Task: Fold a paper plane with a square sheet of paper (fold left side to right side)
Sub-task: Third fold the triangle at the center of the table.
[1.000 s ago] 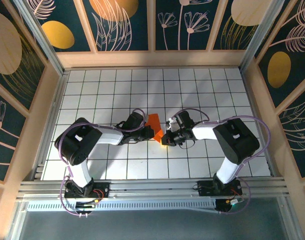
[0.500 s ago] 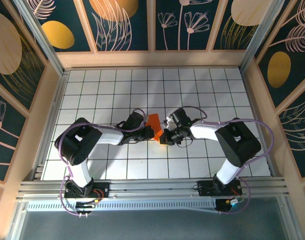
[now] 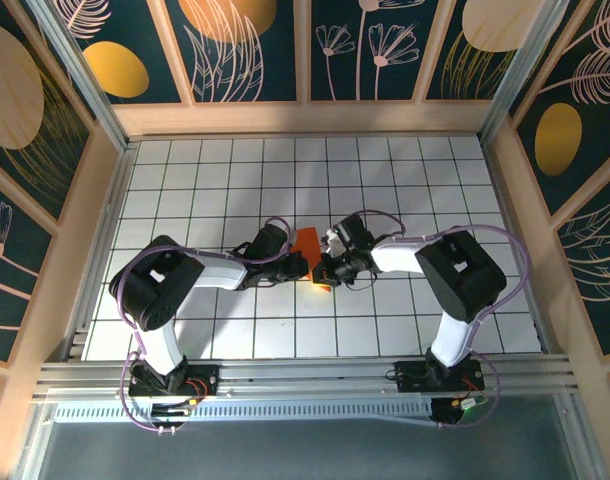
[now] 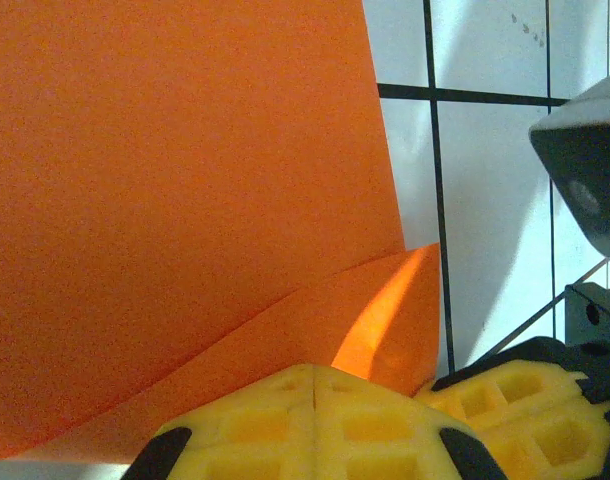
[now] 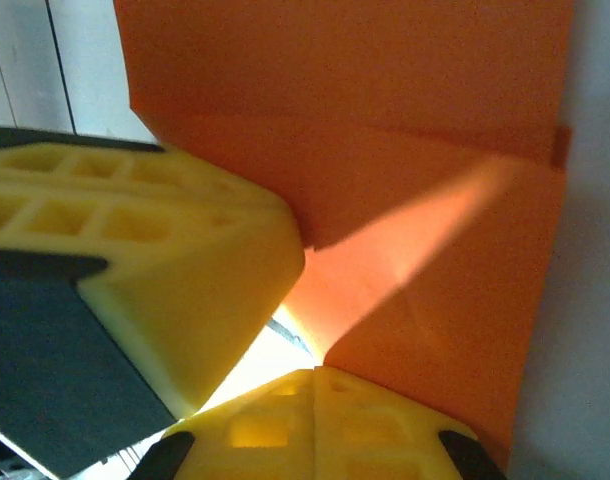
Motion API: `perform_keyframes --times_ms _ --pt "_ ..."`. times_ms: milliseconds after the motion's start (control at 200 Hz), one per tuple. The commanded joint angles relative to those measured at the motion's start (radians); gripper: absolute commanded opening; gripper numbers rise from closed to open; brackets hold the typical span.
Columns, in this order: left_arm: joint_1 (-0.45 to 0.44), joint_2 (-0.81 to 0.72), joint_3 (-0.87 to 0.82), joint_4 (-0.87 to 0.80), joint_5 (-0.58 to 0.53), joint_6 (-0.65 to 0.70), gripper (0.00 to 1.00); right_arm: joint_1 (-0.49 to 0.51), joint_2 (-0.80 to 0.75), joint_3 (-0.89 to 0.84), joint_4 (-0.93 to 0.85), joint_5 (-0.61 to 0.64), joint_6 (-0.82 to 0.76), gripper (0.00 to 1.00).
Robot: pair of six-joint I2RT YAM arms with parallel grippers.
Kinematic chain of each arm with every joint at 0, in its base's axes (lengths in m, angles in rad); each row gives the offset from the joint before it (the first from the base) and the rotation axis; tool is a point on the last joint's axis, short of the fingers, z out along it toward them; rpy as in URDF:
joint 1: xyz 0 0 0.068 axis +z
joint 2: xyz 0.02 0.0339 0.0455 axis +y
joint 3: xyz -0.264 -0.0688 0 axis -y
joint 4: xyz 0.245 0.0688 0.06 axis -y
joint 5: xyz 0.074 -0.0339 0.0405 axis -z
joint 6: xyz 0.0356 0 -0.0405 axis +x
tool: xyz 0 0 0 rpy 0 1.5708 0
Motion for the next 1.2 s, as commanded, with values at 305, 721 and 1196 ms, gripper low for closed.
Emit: perform_keyframes --times_ms 305,721,1196 --pt "-0.005 0.012 -0.028 -0.065 -0.042 0.014 0.00 0.010 0.036 0.022 0.003 0.043 -0.007 0.00" --pt "-0.005 0.032 -0.012 -0.123 -0.089 0.049 0.00 -0.009 -0.066 -0.120 -0.121 0.094 -0.028 0.00" --pt "-0.005 0.029 -0.009 -0.131 -0.099 0.055 0.00 -0.078 -0.169 -0.210 -0.202 0.101 -0.067 0.00"
